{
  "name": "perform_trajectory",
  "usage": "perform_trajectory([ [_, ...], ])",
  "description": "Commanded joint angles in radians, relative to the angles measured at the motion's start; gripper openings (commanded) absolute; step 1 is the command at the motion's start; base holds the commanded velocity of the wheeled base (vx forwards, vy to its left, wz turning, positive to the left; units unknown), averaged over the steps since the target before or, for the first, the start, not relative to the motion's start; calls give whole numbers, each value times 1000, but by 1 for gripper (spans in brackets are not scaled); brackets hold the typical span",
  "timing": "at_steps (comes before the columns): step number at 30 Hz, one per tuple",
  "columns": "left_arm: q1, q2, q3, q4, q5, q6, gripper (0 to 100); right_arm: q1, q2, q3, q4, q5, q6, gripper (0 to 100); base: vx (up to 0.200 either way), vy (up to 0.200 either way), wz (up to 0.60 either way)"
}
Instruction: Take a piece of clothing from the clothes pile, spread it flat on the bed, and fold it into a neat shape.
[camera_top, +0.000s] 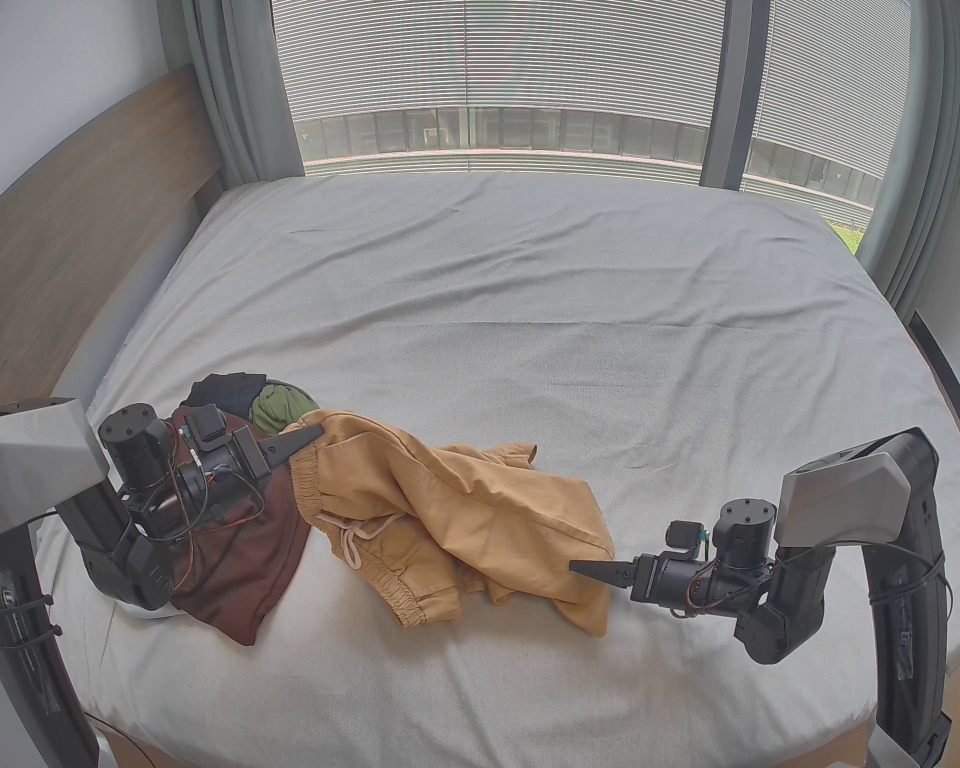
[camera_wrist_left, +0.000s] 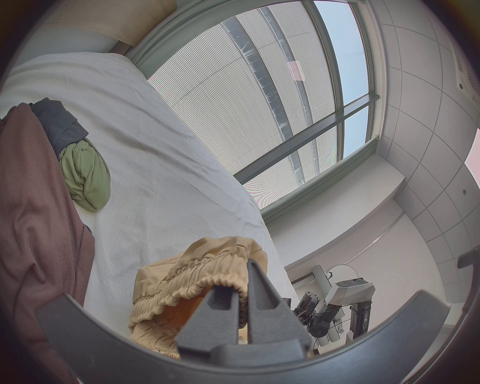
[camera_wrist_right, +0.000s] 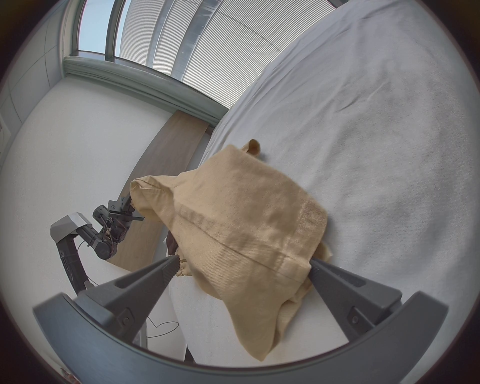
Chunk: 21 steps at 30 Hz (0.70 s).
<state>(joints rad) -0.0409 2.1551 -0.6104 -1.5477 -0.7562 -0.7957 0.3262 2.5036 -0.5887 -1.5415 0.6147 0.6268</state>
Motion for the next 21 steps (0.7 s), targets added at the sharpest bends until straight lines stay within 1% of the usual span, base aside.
perform_trajectory([
  [1,4,6,-3,0,1,0,0,22,-14,1,-2,-1,4,100,0,0,0],
  [10,4,20,-8,0,1,0,0,5,-121,55,-2,2,5,100,0,0,0],
  [12,4,22,-8,0,1,0,0,-12,-172,75,-2,7,8,100,0,0,0],
  [17,4,22,-8,0,1,1,0,-24,-201,83,-2,8,31,100,0,0,0],
  [21,4,23,-8,0,1,1,0,-27,-204,89,-2,8,31,100,0,0,0],
])
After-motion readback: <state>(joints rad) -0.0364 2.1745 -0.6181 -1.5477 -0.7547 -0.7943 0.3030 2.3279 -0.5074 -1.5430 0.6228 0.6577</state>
